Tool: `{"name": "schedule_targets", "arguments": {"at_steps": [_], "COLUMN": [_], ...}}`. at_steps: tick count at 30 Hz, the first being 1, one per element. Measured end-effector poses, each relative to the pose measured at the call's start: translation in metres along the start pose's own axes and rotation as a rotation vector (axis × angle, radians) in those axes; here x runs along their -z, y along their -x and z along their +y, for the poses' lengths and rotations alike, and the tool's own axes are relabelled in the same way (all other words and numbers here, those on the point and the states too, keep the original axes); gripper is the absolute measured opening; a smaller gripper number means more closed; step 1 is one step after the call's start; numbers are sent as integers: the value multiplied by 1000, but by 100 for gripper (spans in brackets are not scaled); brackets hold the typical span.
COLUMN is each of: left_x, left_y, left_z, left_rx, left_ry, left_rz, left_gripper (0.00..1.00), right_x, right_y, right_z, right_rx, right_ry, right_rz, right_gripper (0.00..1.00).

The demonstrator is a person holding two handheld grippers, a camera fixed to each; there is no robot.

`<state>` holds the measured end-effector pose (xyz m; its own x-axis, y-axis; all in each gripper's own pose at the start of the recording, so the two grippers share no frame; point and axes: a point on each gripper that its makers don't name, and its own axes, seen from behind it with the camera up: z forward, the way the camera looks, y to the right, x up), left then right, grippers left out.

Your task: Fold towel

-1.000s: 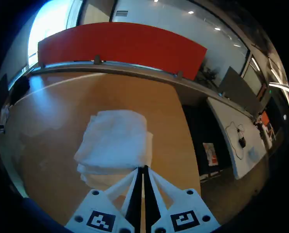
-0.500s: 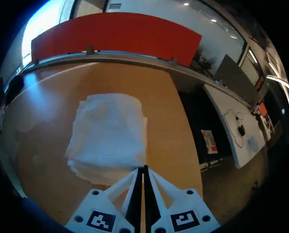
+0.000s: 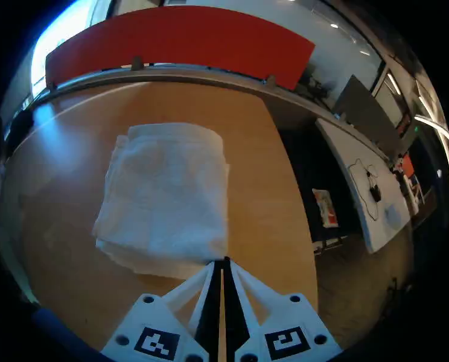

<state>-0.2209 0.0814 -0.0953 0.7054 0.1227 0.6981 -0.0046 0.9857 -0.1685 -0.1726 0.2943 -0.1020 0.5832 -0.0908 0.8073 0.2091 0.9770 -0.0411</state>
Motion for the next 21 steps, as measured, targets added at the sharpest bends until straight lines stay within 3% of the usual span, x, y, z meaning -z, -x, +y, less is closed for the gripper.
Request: {"name": "schedule_targets", "arguments": {"at_steps": [21], "left_x": [-2], "left_y": [-3], "left_z": [-1], "left_rx": [-6], "left_ry": [0], "left_rz": [0], "left_gripper": [81], "right_x": [1], "right_y": [13], "right_z": [11], "right_rx": [-42], "right_ry": [48], "right_rz": [-8], "right_gripper": [8]}}
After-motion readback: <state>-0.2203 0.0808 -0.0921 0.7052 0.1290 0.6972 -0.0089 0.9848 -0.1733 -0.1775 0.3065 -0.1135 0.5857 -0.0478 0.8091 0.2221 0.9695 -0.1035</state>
